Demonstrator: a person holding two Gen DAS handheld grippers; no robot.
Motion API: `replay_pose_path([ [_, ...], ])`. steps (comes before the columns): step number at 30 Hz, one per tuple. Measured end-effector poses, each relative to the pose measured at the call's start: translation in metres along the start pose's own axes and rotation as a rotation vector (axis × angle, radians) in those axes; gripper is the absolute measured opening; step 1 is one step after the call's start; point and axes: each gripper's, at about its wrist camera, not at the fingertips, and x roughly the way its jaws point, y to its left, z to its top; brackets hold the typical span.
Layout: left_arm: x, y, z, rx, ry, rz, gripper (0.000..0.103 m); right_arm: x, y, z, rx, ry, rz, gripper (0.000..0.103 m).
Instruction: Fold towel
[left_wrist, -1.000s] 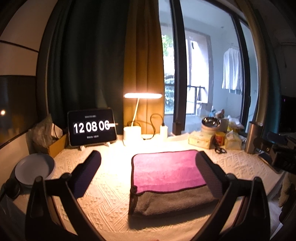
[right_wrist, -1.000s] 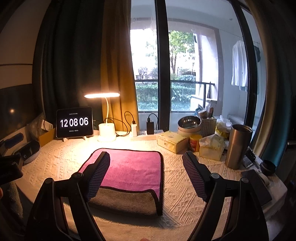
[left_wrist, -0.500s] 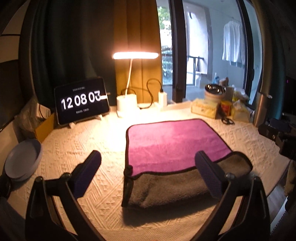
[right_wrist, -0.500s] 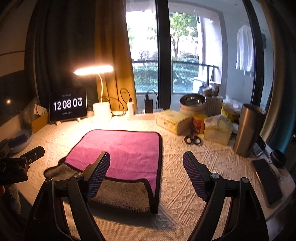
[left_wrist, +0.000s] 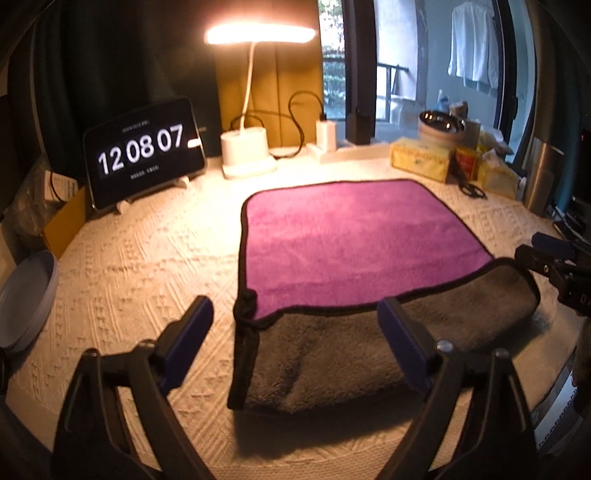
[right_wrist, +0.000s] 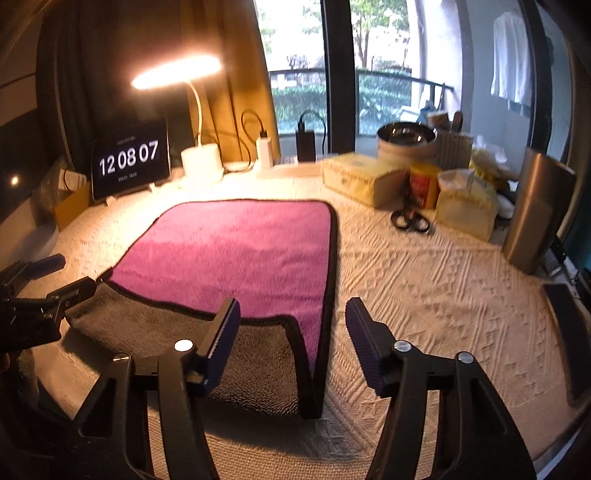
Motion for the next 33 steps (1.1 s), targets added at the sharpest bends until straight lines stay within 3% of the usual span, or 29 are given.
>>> replay_pose_path([
  [3,0.007,0.001,-0.003,0.002,0.028,-0.004,0.087,0.009,-0.002,-0.004,-0.001,0.031,0.018,0.059],
  [7,0.019,0.000,-0.008,-0.002,0.084,-0.031,0.072,0.018,-0.002,-0.010,-0.002,0.066,0.034,0.056],
  [12,0.031,0.003,-0.015,-0.022,0.142,-0.044,0.062,0.023,0.001,-0.013,-0.012,0.090,0.050,0.053],
  [18,0.031,0.007,-0.017,-0.033,0.142,-0.035,0.047,0.032,0.007,-0.018,-0.053,0.133,0.063,0.041],
  [22,0.027,0.005,-0.020,-0.030,0.135,-0.049,0.031,0.032,0.009,-0.019,-0.059,0.133,0.052,0.017],
  [25,0.026,0.003,-0.021,-0.017,0.130,-0.052,0.018,0.031,0.011,-0.021,-0.069,0.131,0.047,0.009],
  [28,0.023,0.003,-0.021,-0.020,0.123,-0.072,0.009,0.027,0.011,-0.020,-0.074,0.115,0.042,0.007],
  [33,0.013,0.001,-0.018,-0.020,0.095,-0.102,0.007,0.019,0.012,-0.016,-0.085,0.081,0.032,0.006],
])
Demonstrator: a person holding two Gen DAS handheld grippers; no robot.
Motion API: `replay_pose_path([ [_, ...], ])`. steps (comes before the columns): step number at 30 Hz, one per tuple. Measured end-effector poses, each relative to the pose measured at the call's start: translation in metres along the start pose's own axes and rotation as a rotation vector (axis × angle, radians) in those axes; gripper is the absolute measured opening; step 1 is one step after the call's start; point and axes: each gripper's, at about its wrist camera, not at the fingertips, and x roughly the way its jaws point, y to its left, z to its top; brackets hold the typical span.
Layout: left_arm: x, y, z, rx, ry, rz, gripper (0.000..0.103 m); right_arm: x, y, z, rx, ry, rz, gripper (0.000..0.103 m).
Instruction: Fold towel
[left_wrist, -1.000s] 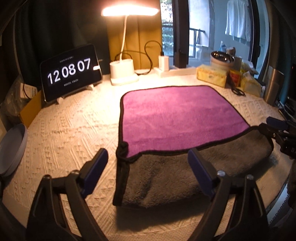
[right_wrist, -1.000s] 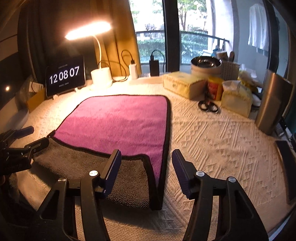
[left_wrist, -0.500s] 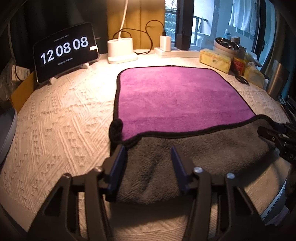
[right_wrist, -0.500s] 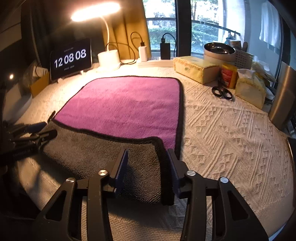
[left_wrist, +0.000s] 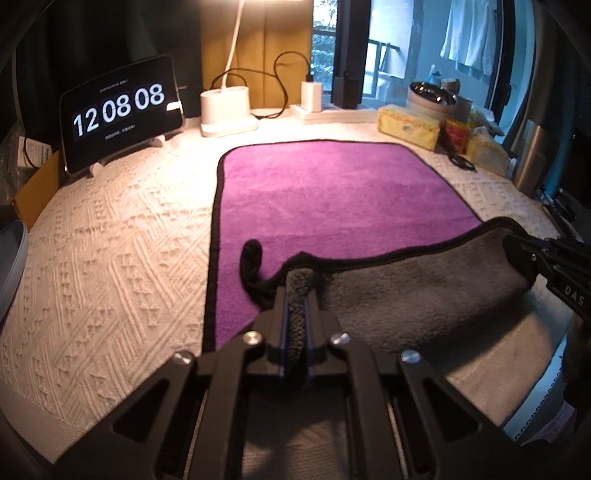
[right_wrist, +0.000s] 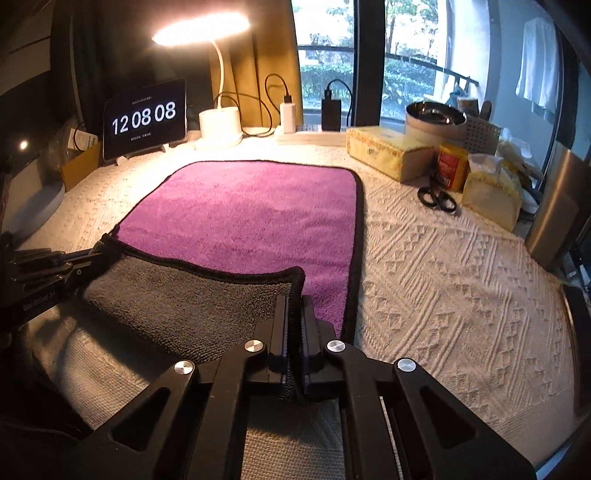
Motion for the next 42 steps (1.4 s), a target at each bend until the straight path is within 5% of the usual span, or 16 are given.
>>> replay_pose_path([
  [14,-0.036,0.000,0.028,-0.003,-0.116,-0.031,0.007,-0.028,0.001,0.025,-0.022,-0.109,-0.018,0.006],
  [42,-0.045,0.013,0.093,0.023,-0.289,-0.004,0.007,-0.026,-0.013,0.091,-0.039,-0.274,-0.036,0.006],
])
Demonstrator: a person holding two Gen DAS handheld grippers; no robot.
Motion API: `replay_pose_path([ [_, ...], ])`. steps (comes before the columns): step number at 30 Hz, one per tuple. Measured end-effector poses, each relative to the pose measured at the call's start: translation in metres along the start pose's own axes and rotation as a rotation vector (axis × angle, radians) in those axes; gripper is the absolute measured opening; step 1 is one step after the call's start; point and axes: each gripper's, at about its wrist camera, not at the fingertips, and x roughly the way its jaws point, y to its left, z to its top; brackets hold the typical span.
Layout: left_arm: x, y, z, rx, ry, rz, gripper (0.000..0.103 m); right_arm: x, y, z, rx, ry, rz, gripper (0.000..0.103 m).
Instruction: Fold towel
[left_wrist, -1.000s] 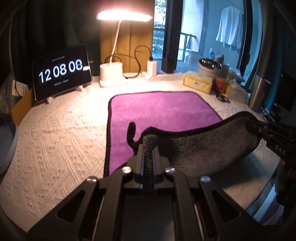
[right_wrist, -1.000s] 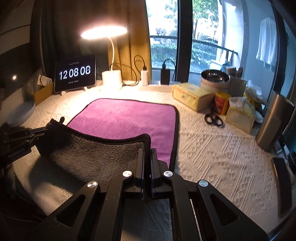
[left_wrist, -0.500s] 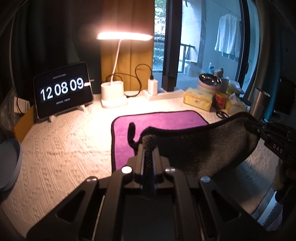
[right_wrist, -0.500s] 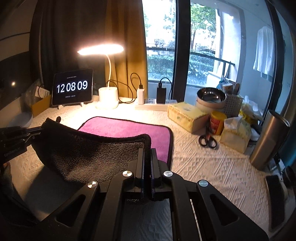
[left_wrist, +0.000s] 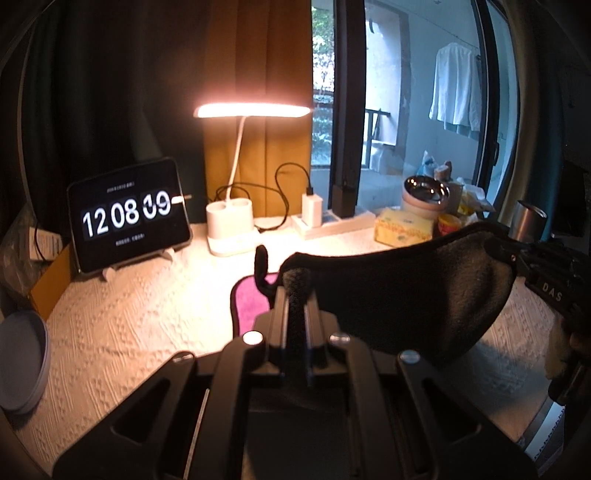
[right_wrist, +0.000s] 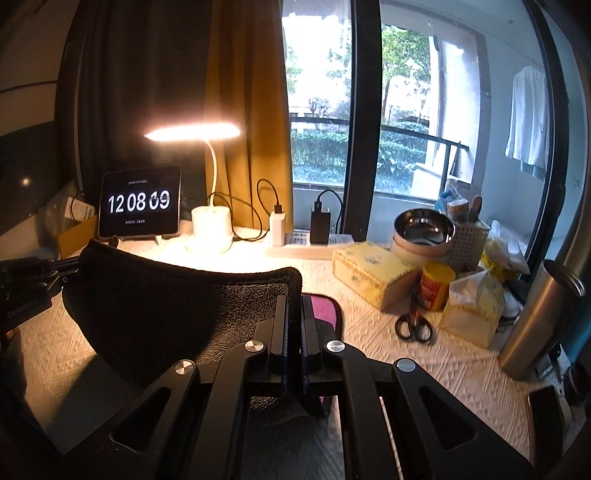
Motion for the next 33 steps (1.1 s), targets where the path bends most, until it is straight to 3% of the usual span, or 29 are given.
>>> replay_pose_path([
  [21,0.040,0.006,0.032,0.026,-0.070,0.014,0.007,0.039,-0.016,0.027,-0.002,-0.045,-0.008,0.006],
  [33,0.076,0.012,0.037,0.010,-0.062,0.006,0.007,0.074,-0.021,0.027,-0.009,-0.040,-0.035,0.006],
])
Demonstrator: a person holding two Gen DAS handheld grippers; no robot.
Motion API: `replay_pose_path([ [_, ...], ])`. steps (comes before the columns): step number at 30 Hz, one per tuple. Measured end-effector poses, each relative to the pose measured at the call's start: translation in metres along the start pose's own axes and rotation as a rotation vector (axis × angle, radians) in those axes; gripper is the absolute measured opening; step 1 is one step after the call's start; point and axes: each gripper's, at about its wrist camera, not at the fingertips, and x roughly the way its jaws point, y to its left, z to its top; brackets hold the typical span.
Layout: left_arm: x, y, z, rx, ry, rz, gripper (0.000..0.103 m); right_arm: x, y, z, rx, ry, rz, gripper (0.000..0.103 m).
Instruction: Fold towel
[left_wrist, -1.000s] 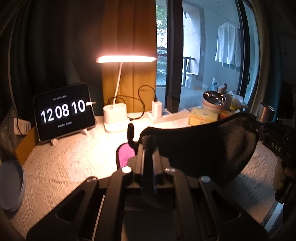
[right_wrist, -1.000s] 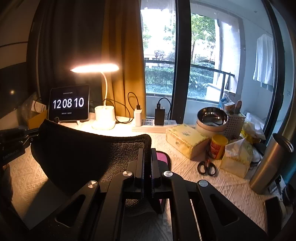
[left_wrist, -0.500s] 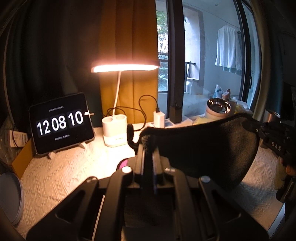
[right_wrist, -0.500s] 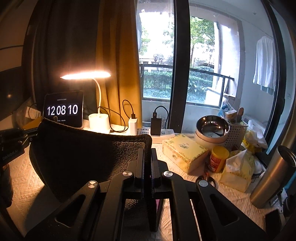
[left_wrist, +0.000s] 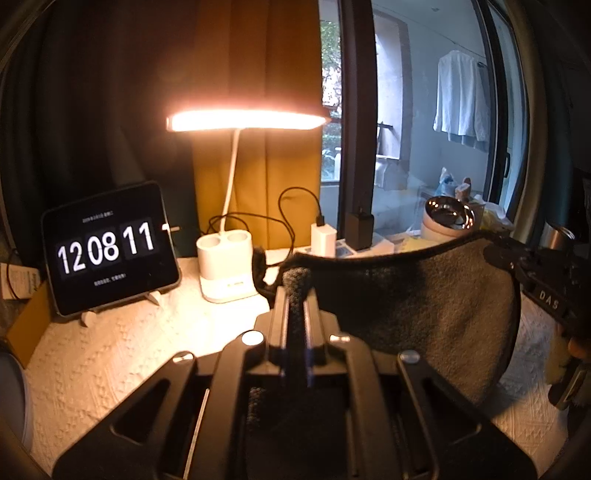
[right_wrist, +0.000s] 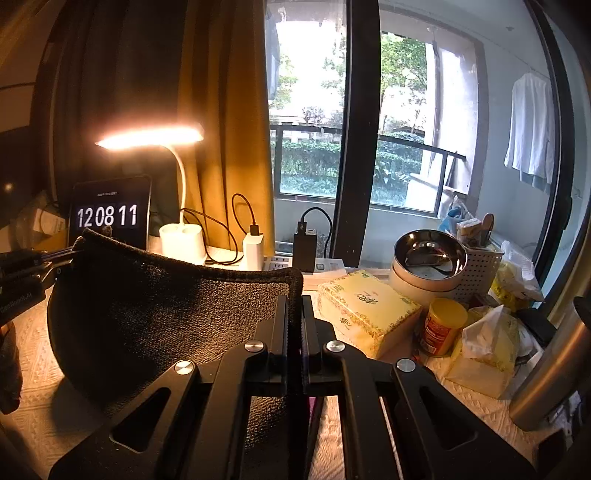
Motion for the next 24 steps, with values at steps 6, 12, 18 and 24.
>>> replay_pose_path([
  [6,0.014,0.002,0.003,0.000,-0.001,0.001,0.007,0.014,0.000,0.000,-0.005,0.003,-0.009,0.006],
  [12,0.030,0.004,0.001,-0.014,0.012,0.006,0.007,0.027,0.000,-0.001,-0.008,0.010,-0.011,0.006],
  [18,0.048,0.006,-0.003,-0.016,0.038,0.015,0.007,0.042,0.001,-0.003,-0.013,0.023,-0.016,0.006],
  [24,0.069,0.012,-0.008,-0.044,0.103,0.004,0.007,0.057,0.005,-0.008,-0.033,0.039,-0.035,0.006],
])
